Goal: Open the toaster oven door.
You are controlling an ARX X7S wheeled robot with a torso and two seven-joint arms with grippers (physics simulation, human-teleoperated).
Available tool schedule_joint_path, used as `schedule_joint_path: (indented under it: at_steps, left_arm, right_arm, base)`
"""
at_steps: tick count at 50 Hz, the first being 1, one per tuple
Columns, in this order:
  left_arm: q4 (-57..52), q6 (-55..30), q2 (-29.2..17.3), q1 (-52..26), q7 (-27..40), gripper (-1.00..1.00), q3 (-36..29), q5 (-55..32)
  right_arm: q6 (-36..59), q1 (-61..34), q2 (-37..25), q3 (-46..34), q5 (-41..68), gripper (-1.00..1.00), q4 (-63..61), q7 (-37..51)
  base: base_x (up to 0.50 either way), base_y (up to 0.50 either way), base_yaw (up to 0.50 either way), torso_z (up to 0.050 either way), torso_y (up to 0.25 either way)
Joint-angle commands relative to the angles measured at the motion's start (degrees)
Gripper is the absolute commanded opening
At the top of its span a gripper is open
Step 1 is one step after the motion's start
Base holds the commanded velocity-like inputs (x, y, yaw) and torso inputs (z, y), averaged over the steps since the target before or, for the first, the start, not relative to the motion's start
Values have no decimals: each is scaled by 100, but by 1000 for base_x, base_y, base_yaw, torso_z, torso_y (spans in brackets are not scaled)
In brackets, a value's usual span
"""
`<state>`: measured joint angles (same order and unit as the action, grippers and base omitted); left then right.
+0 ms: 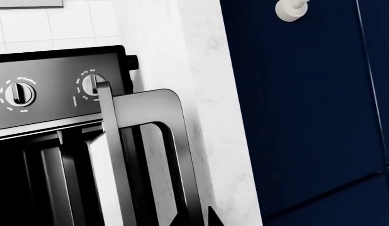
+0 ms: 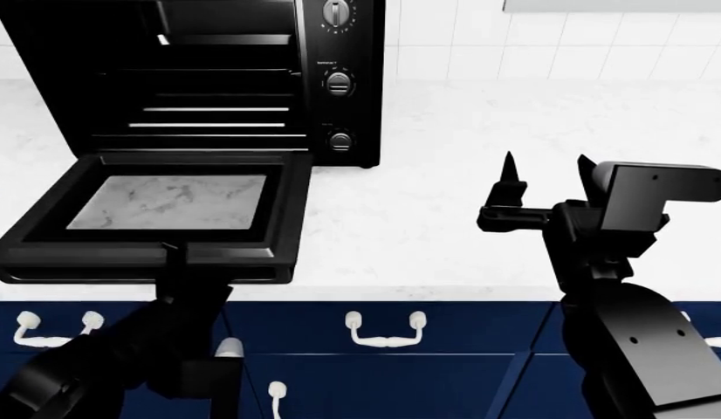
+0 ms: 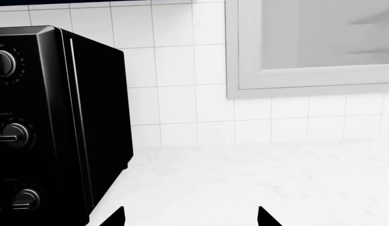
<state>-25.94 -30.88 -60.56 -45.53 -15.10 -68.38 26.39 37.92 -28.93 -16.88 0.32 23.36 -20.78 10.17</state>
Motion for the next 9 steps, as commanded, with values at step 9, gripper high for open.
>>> schedule_joint_path:
  at_steps: [9]
  left_arm:
    - [504, 245, 255, 445, 252, -100, -351, -291]
  right_arm:
    - [-50, 59, -54, -9, 11, 100, 16, 39]
  base:
    - [5, -1, -4, 0, 0]
